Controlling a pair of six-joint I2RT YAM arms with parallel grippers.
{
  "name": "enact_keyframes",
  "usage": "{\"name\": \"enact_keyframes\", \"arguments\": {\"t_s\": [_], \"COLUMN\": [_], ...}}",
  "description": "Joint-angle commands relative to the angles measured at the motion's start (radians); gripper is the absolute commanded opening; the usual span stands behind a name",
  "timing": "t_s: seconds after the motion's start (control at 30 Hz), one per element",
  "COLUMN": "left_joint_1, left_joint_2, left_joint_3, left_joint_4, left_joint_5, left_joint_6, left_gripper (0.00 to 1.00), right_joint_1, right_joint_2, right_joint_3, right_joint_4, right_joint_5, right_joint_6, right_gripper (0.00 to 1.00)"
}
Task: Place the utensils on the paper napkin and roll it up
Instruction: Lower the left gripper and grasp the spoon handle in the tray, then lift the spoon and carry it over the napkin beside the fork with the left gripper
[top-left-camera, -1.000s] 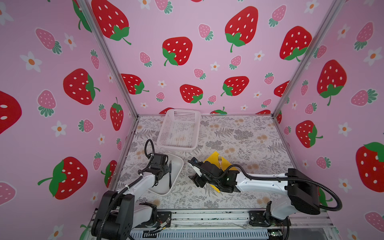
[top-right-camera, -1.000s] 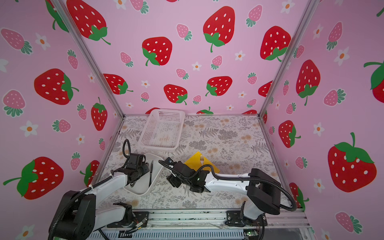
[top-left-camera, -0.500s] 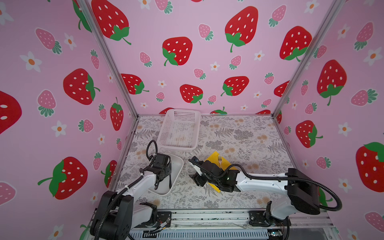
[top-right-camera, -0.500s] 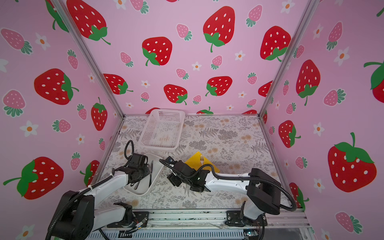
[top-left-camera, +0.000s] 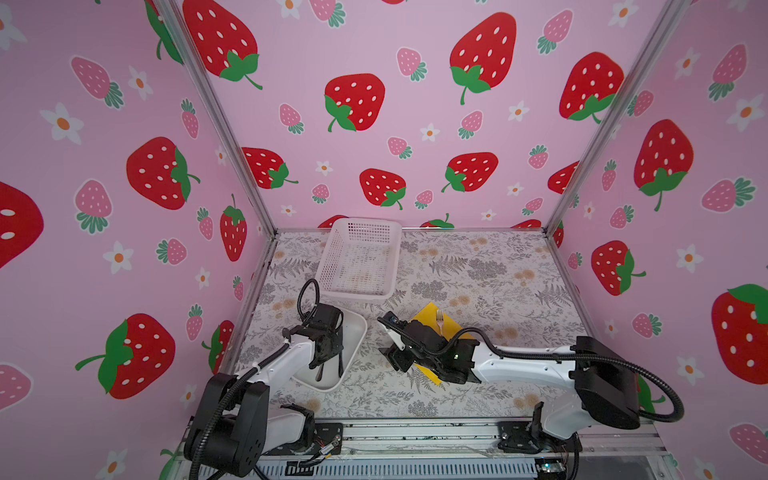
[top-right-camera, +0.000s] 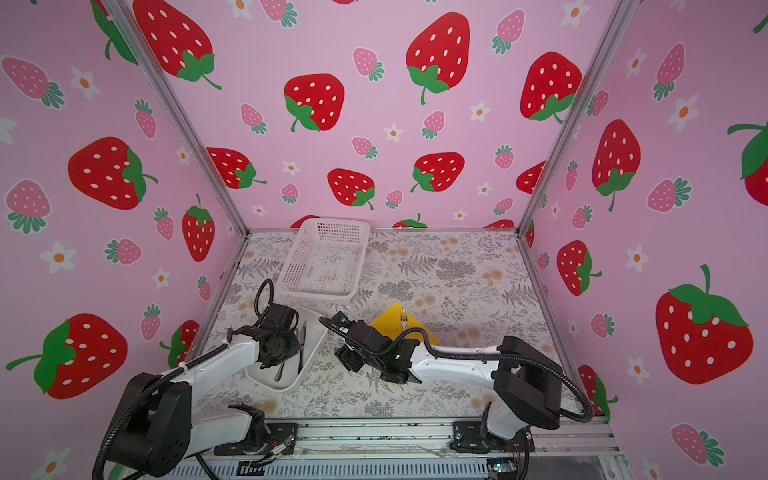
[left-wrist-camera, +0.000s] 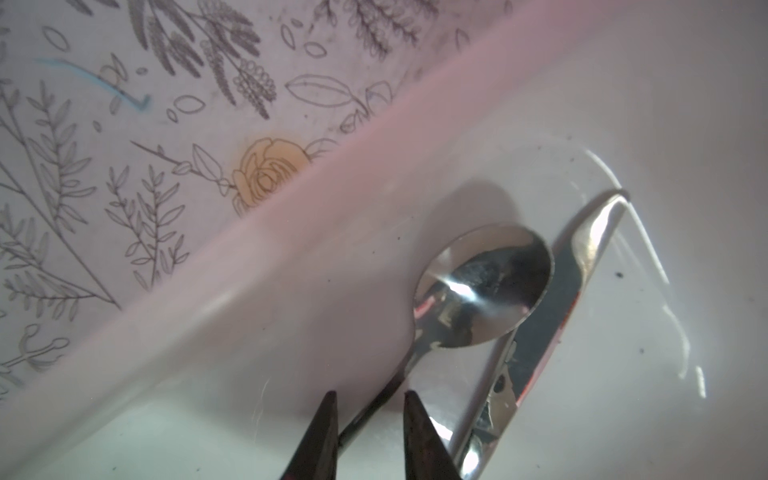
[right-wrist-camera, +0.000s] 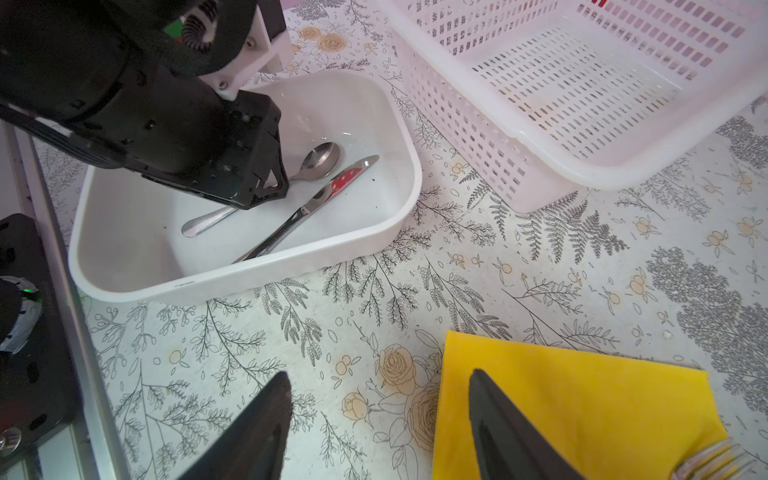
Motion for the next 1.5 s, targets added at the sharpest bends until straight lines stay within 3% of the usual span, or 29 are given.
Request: {"name": "enact_keyframes", "arguments": {"t_s": [0.0, 0.6, 0.9, 1.27, 1.47], "left_joint_1": [-0.006, -0.002, 0.004, 0.011, 0.011], "left_joint_2": [0.051, 0.195, 0.250, 0.325, 0.320], "left_joint_3": [0.036, 0.179, 0.215, 0.230, 0.230], "left_joint_4": [-0.039, -0.200, -0.218, -0.220, -0.220], "left_joint_5": [0.047, 0.151, 0.142, 0.197, 0.192], "left_joint_6": [0.059, 0.229, 0.253, 0.267, 0.265], "left_gripper": [0.23, 0.19, 0.13, 0.14, 0.07], "right_joint_1": [-0.004, -0.007, -0.008, -0.010, -0.010], "right_joint_2": [-0.006, 0.000, -0.001, -0.002, -0.006], "right_joint_3": [0.003, 0.013, 0.011, 0.010, 0.007], "right_joint_4": [-0.006, -0.018, -0.031, -0.036, -0.036], "right_joint_5": [0.018, 0.037, 0.043, 0.047, 0.048], "right_joint_6": [0.005, 0.022, 0.023, 0.027, 0.027], "right_gripper": [0.69, 0.69, 0.69, 0.69, 0.69]}}
